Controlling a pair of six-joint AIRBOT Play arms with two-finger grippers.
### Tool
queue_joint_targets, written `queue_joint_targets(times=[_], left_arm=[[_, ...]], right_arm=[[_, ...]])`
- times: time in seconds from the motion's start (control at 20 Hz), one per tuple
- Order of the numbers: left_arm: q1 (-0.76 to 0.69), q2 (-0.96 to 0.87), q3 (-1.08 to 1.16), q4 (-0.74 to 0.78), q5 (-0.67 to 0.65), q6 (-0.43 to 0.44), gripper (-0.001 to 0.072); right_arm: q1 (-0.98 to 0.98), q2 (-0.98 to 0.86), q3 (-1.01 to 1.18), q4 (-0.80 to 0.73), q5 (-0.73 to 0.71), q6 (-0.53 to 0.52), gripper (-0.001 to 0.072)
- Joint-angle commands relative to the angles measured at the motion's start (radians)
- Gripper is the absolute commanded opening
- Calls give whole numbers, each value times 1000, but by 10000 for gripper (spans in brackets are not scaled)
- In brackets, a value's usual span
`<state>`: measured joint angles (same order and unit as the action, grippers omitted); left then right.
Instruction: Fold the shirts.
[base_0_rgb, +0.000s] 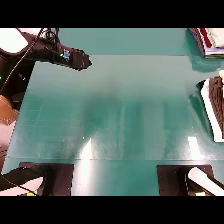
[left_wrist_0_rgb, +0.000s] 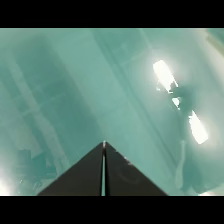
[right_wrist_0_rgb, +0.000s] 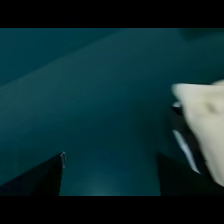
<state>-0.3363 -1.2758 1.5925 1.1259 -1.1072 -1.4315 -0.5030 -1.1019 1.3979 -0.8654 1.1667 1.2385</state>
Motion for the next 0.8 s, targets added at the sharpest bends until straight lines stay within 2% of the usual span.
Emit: queue_joint_targets(times=[0.0, 0.05, 0.15, 0.2, 0.25, 0.4, 0.75], left_arm=[[0, 0, 0, 3, 8, -1, 26], [0, 0, 0, 3, 8, -1, 26], [0, 0, 0, 3, 8, -1, 26], [0, 0, 0, 3, 8, -1, 26], [0, 0, 0, 3, 8, -1, 26], [0, 0, 0, 3, 8, -1, 26], [0, 0, 0, 3, 8, -1, 26]], right_arm=[[291, 0, 19, 52, -63, -1, 619], [357, 0, 19, 51, -79, -1, 525], [472, 0, 19, 51, -101, -1, 261], [518, 0, 19, 51, -109, -1, 97], [552, 0, 19, 51, -116, -2, 17], [610, 0, 19, 51, -120, -2, 17], [614, 0, 19, 52, -117, -2, 17]])
